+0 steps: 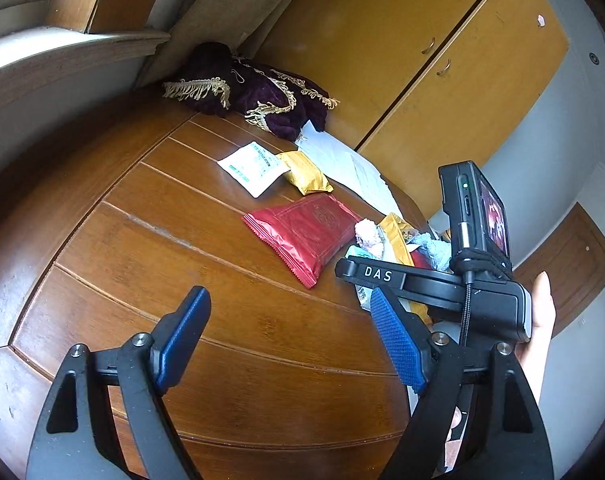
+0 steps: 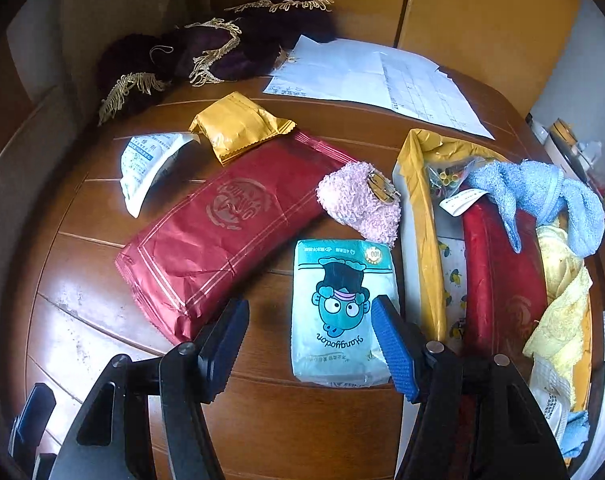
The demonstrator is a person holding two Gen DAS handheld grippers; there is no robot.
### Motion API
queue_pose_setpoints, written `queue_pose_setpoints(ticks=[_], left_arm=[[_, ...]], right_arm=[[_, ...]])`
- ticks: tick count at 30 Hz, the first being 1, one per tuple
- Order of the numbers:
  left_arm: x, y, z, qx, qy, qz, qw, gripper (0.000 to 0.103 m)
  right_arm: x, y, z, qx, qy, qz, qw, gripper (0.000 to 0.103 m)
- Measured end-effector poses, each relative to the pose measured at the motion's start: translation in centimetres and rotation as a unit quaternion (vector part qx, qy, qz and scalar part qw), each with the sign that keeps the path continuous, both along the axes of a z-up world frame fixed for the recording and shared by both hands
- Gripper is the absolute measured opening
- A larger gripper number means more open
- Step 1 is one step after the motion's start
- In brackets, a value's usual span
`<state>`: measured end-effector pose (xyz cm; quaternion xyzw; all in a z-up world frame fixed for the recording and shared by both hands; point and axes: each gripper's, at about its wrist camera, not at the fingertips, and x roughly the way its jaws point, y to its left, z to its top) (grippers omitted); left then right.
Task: Organize soft objects
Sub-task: 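Grasp the cartoon tissue pack with the right tool, then grasp the red foil bag with the left tool while the right holds the tissue pack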
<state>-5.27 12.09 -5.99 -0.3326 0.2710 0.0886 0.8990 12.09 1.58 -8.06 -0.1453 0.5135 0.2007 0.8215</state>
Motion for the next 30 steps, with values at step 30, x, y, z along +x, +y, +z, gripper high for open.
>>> queue_pose_setpoints(ticks=[30], left_arm=[[15.1, -1.8, 2.9, 0.215, 0.12, -0.116, 0.9623, 0.082]], right_arm=[[-0.3, -11.6, 8.9, 0.237, -0.063, 0.001, 0.969, 0.012]])
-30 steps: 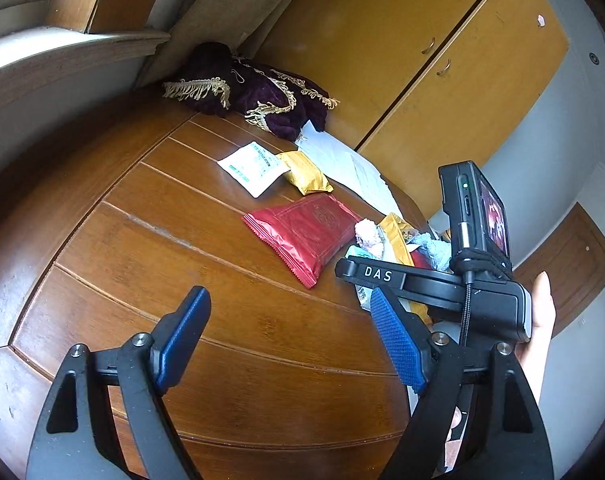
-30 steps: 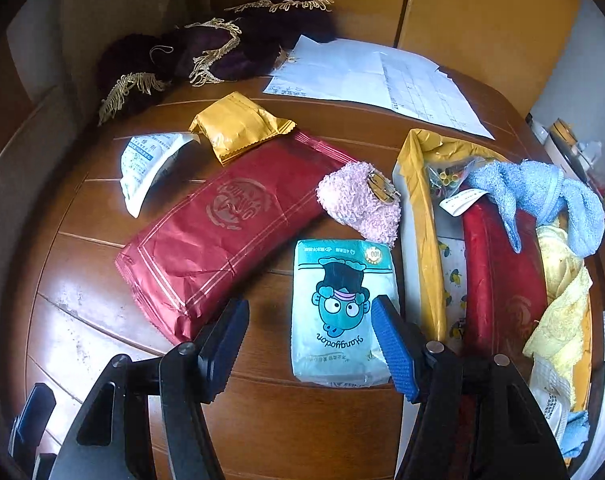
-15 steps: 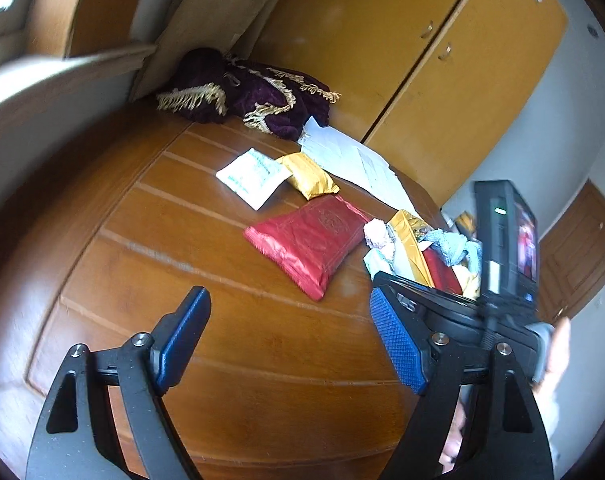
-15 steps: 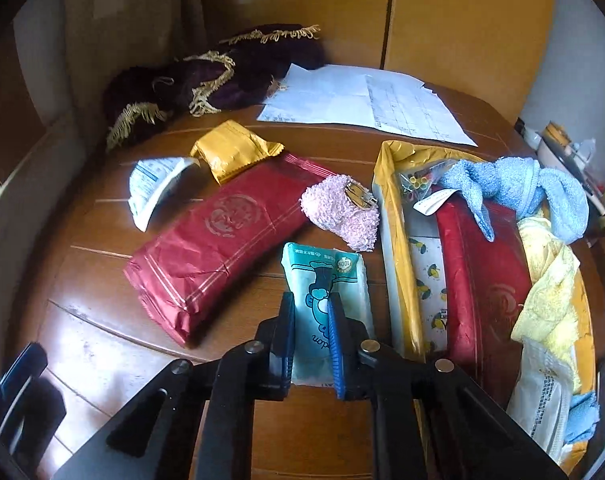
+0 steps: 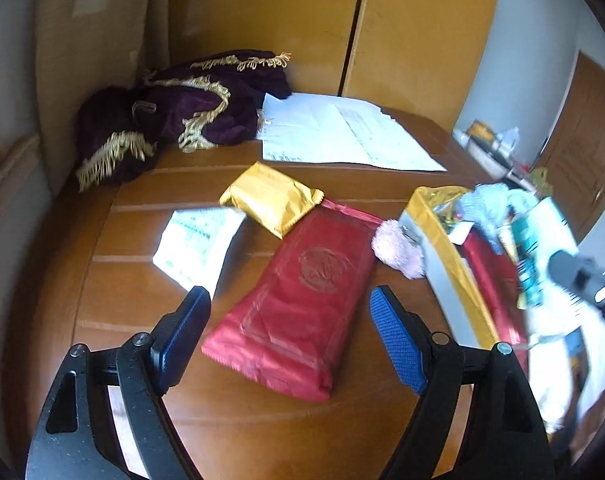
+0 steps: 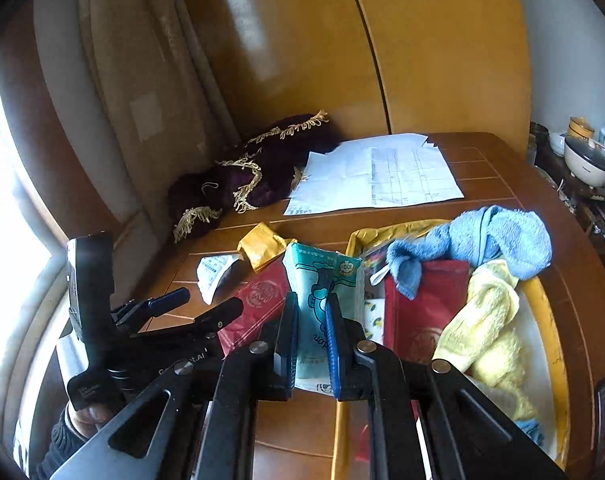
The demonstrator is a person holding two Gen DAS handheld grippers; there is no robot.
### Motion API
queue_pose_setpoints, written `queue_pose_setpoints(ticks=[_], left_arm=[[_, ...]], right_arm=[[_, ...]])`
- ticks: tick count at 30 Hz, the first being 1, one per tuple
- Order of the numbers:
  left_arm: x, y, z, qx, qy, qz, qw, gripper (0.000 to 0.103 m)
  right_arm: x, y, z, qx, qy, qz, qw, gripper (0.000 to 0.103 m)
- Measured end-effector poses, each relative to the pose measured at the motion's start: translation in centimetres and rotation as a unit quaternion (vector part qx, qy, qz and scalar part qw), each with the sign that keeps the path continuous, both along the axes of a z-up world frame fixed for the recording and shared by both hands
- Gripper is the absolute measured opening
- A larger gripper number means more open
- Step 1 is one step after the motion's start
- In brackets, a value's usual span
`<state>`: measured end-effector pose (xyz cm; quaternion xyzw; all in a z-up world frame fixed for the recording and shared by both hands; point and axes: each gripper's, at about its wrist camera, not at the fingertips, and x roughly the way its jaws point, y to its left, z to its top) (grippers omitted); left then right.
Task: Organize soft objects
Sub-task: 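Grasp the red foil bag with the left tool while the right holds the tissue pack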
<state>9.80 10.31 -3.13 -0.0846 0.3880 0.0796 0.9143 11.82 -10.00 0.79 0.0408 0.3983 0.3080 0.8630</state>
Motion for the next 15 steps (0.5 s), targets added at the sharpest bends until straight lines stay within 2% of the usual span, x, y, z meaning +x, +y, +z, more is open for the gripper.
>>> queue_pose_setpoints(ticks=[3, 7, 10, 13, 15], left_arm=[[2.4, -0.8, -0.8, 0.033, 0.02, -0.02, 0.9991, 0.082], [4.3, -1.1, -2.2, 0.021, 0.042, -0.064, 0.9969, 0.082], [5.0, -1.5, -3.4, 0.033, 0.054, -0.065, 0.9959, 0.083], [5.2, -1.4, -3.6, 0.018, 0.058, -0.062, 0.9962, 0.083], [4.9, -1.3, -3.1, 0.012, 0.048, -0.057, 0.9971, 0.083]], right_arm=[[2.2, -0.2, -0.6, 0.016, 0.009, -0.002, 1.0, 0.012], [3.6, -0.4, -2.1, 0.039, 0.021, -0.008, 0.999, 0.012], [3.9, -0.3, -3.3, 0.049, 0.036, -0.001, 0.998, 0.012], [3.7, 0.0, -3.6, 0.041, 0.039, 0.001, 0.998, 0.012], [3.4, 0.0, -3.4, 0.041, 0.028, 0.002, 0.999, 0.012]])
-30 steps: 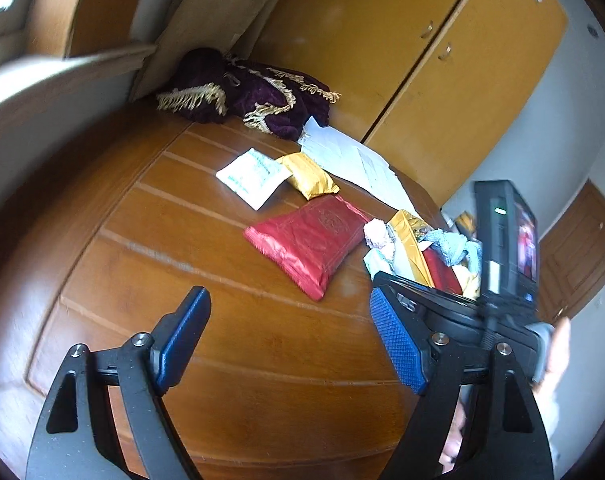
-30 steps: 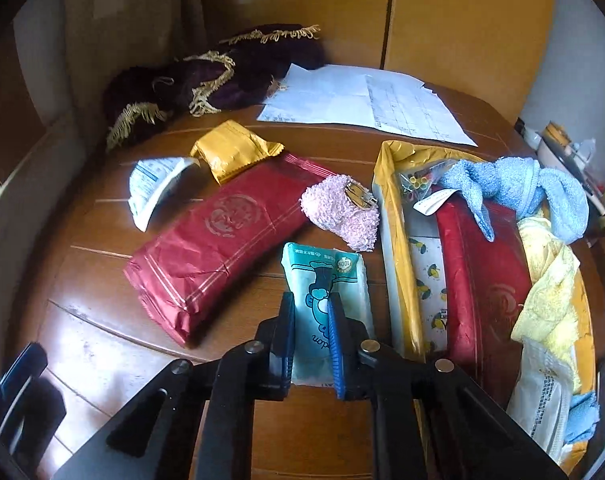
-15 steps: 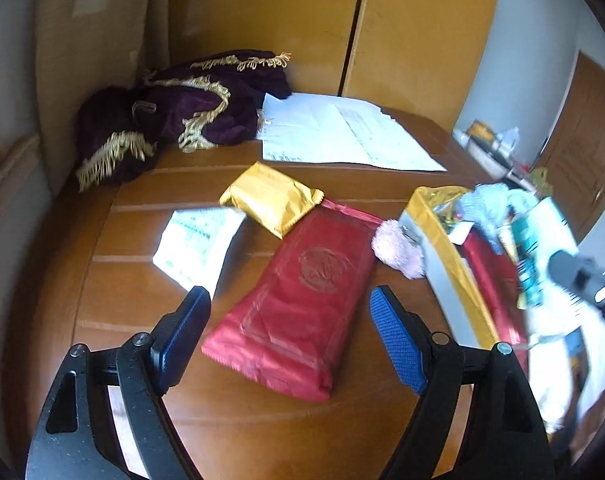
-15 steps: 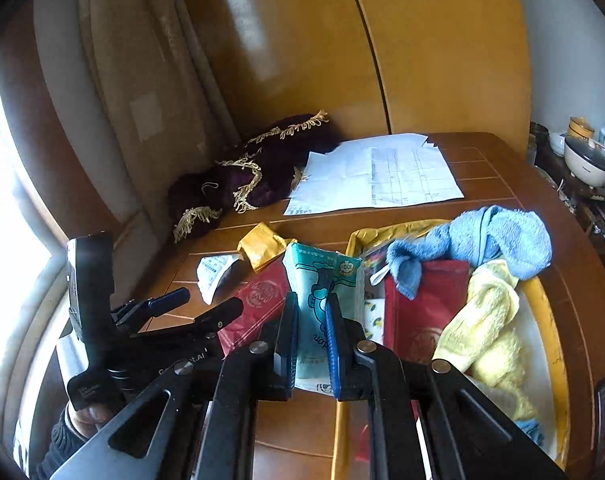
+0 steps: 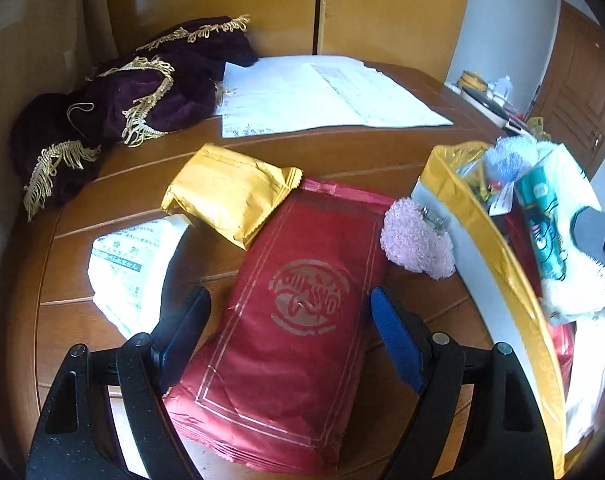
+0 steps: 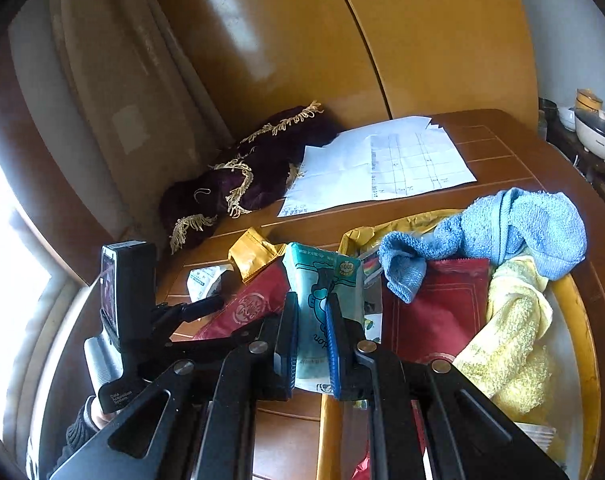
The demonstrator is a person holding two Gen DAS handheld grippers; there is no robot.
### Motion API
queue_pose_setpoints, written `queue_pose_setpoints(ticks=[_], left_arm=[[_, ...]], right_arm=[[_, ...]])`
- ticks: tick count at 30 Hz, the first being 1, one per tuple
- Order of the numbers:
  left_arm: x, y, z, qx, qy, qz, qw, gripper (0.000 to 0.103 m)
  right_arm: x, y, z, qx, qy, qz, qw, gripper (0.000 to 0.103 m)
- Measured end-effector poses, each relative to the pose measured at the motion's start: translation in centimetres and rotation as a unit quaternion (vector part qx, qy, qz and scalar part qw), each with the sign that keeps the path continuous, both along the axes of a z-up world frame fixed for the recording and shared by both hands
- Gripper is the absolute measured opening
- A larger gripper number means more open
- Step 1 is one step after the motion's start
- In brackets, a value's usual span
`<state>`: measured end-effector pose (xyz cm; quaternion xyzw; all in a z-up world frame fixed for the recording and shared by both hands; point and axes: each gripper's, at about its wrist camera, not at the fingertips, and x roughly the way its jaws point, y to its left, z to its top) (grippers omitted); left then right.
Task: Organize soft objects
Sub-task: 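Grasp the red foil bag with the left tool while the right holds the tissue pack, then carry the red bag and tissue pack into the box and release both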
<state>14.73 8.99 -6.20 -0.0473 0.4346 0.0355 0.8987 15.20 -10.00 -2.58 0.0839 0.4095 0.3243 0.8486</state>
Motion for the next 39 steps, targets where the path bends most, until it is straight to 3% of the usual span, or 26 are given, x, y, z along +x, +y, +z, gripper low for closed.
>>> queue_pose_setpoints(ticks=[3, 5, 9, 14, 18, 24, 27, 33, 39], left_arm=[[-0.6, 0.0, 0.6, 0.021, -0.03, 0.007, 0.9993, 0.083], [0.0, 0.1, 0.0, 0.023, -0.012, 0.007, 0.9996, 0.083], [0.5, 0.6, -0.7, -0.028, 0.016, -0.006, 0.9994, 0.083], [0.3, -0.2, -1.0, -0.006, 0.014, -0.007, 0.9999, 0.082], [-0.2, 0.2, -0.8, -0.015, 0.016, -0.001, 0.9997, 0.072], [-3.0, -0.3, -0.1, -0.024, 0.065, 0.035, 0.997, 0.066], [-5.9, -0.4, 0.1, -0.06, 0.074, 0.052, 0.994, 0.066], [-11.0, -0.1, 0.7, -0.18, 0.045, 0.064, 0.9805, 0.064], [-13.7, 0.0, 2.2, -0.2, -0.011, 0.094, 0.9751, 0.064]], right_arm=[[-0.3, 0.2, 0.2, -0.001, -0.01, 0.001, 1.0, 0.012], [-0.4, 0.3, 0.2, -0.003, -0.012, 0.003, 1.0, 0.012], [-0.3, 0.3, 0.1, -0.004, -0.01, 0.002, 1.0, 0.012], [-0.3, 0.2, 0.0, -0.004, -0.006, 0.002, 1.0, 0.012], [-0.2, 0.1, 0.0, -0.002, -0.005, 0.001, 1.0, 0.012], [-0.1, -0.2, 0.2, 0.008, -0.003, 0.003, 1.0, 0.012], [-0.3, -0.5, 0.5, 0.022, -0.002, 0.01, 1.0, 0.012], [-0.7, -0.9, 1.0, 0.046, 0.0, 0.023, 0.999, 0.012], [-1.0, -1.4, 1.2, 0.059, -0.003, 0.028, 0.998, 0.013]])
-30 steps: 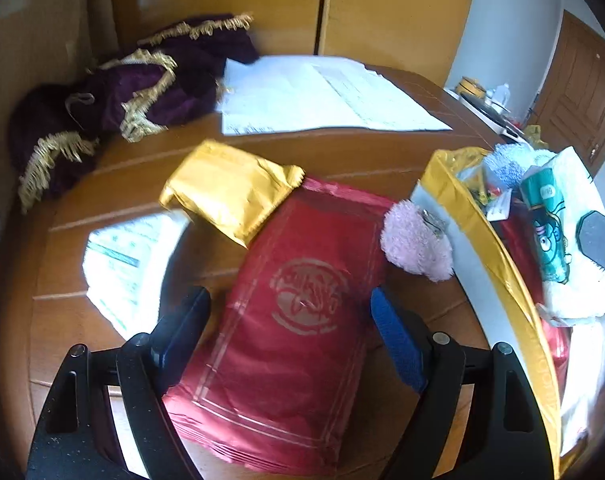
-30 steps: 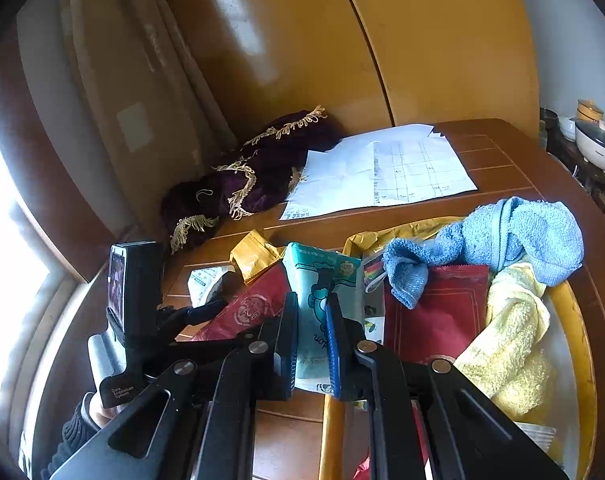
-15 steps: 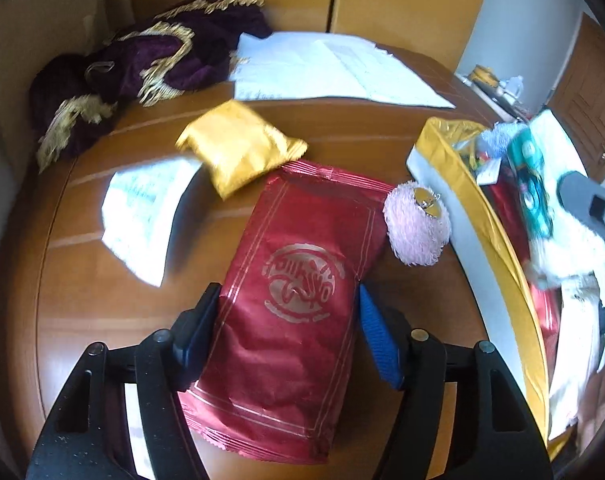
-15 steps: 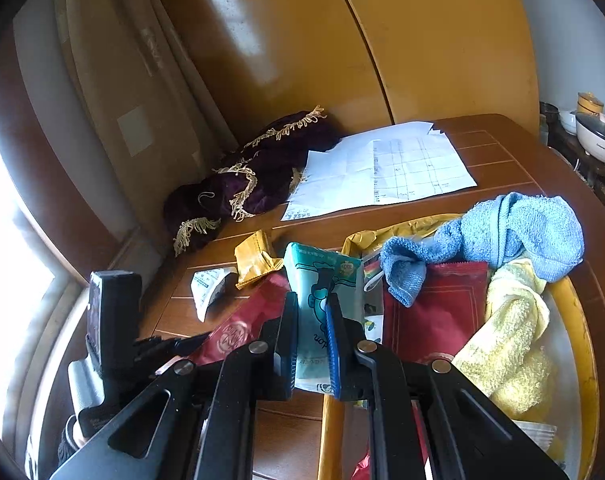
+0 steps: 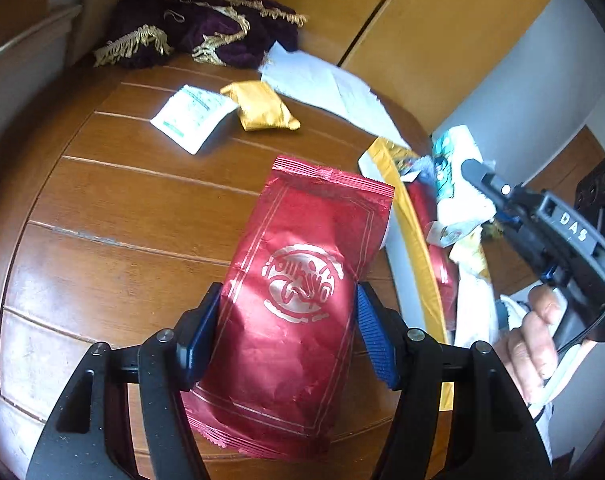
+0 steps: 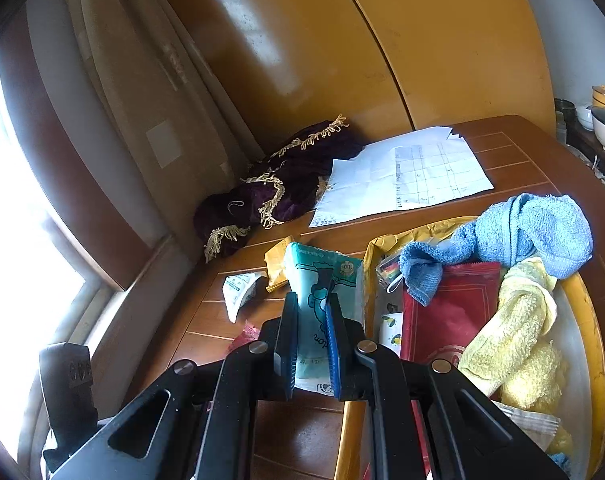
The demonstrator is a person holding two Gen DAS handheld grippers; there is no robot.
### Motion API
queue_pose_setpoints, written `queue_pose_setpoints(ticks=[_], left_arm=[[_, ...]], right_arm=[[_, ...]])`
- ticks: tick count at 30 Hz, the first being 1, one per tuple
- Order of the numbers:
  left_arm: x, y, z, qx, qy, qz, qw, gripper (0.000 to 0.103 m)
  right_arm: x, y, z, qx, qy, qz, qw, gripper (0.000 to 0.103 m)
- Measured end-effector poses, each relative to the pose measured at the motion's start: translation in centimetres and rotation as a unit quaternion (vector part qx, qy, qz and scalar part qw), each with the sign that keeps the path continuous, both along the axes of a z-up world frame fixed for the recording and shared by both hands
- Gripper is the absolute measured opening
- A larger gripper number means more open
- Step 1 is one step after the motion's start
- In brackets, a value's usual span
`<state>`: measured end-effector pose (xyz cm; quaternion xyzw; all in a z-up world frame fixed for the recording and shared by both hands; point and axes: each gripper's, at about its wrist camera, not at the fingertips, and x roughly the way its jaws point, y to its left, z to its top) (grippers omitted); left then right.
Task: Organize soft objects
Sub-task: 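Carry the red bag and tissue pack into the box and release both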
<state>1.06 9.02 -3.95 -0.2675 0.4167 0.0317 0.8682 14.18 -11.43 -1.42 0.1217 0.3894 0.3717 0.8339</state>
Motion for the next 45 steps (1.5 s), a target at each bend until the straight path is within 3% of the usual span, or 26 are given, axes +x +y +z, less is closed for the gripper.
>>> queue_pose_setpoints(ticks=[8, 17, 25, 30, 36, 41, 45], left_arm=[[-0.2, -1.7, 1.7, -0.028, -0.041, -0.004, 0.9988, 0.064], [1.6, -6.3, 4.5, -0.029, -0.084, -0.039, 0.9953, 0.064], [6.7, -9.3, 5.8, -0.036, -0.079, -0.056, 0.9947, 0.064], [9.2, -10.3, 5.5, -0.053, -0.079, -0.058, 0.9938, 0.064], [12.1, -11.5, 2.4, -0.068, -0.038, -0.054, 0.9955, 0.064], [11.8, -13.0, 1.4, -0.022, -0.05, -0.061, 0.9967, 0.064], [11.6, -13.3, 1.0, -0.03, -0.053, -0.075, 0.9954, 0.067]], right_arm=[[-2.2, -3.0, 1.4, 0.027, -0.003, 0.013, 1.0, 0.012], [-2.4, -8.9, 1.5, -0.012, -0.012, -0.048, 0.999, 0.013], [0.1, -11.5, -0.6, -0.043, 0.02, -0.107, 0.993, 0.013], [0.5, -12.3, -0.4, -0.061, 0.002, -0.127, 0.99, 0.013], [2.5, -11.4, -3.7, -0.112, 0.039, -0.145, 0.982, 0.014], [3.1, -11.5, -5.0, -0.113, 0.052, -0.147, 0.981, 0.019], [2.9, -11.7, -4.9, -0.099, 0.053, -0.152, 0.982, 0.026]])
